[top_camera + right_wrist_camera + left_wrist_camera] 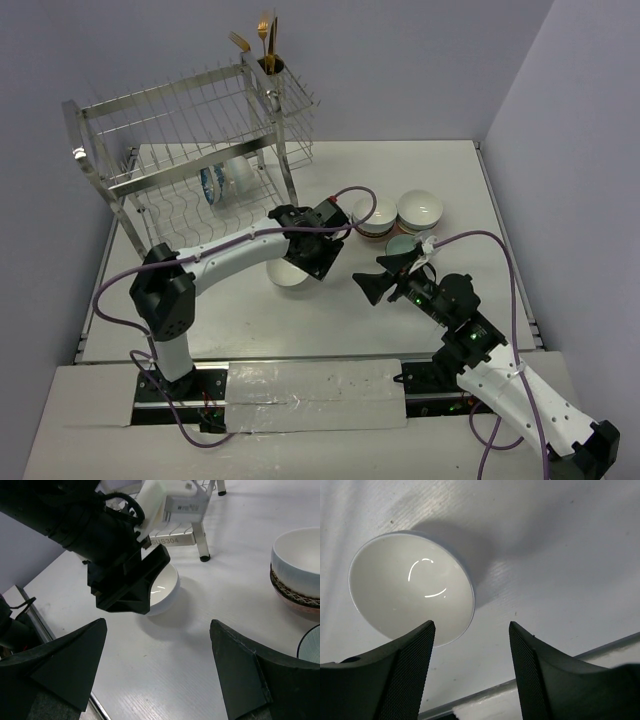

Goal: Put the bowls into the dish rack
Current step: Pick up the bowl from the center of the board, then insert the bowl into the dish rack.

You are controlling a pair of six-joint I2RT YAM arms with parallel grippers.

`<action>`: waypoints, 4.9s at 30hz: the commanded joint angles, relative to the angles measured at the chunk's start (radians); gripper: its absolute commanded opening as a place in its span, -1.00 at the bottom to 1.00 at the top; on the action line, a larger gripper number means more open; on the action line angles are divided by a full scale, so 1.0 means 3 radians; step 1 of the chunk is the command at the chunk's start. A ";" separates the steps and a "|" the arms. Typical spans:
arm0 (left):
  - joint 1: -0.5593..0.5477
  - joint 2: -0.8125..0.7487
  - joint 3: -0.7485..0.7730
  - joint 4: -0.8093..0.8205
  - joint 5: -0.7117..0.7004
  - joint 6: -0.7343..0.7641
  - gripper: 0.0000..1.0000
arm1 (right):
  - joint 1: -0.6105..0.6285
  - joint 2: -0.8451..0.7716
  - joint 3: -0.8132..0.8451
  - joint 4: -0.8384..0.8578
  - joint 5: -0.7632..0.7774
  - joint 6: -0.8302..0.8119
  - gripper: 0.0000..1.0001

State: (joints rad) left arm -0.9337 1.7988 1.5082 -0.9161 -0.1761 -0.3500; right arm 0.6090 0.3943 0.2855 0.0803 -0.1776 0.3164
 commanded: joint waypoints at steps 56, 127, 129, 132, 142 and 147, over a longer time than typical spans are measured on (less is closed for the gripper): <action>0.1005 -0.2338 -0.2411 0.3708 0.0653 -0.0648 -1.00 | 0.0020 -0.0184 -0.0016 0.0060 0.0091 0.0039 0.82; 0.2253 0.0084 -0.2598 0.9256 0.1783 -0.1676 -0.99 | 0.0025 0.0066 0.0066 0.0049 -0.0083 -0.0078 0.82; 0.2253 0.0099 -0.2578 0.9256 0.1788 -0.1646 -1.00 | 0.0020 0.0082 0.0066 0.0049 -0.0088 -0.0078 0.82; 0.2253 0.0129 -0.2532 0.9256 0.1845 -0.1635 -1.00 | 0.0020 0.0097 0.0071 0.0049 -0.0098 -0.0083 0.82; 0.2263 0.0186 -0.2471 0.9261 0.1891 -0.1589 -1.00 | 0.0020 0.0133 0.0076 0.0049 -0.0088 -0.0093 0.82; 0.2263 0.0201 -0.2450 0.9261 0.1916 -0.1564 -1.00 | 0.0020 0.0153 0.0076 0.0054 -0.0093 -0.0093 0.82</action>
State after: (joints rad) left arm -0.2584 1.8637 0.7246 1.2411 0.3725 -0.8505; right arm 0.6090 0.4358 0.2855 0.0738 -0.2001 0.3016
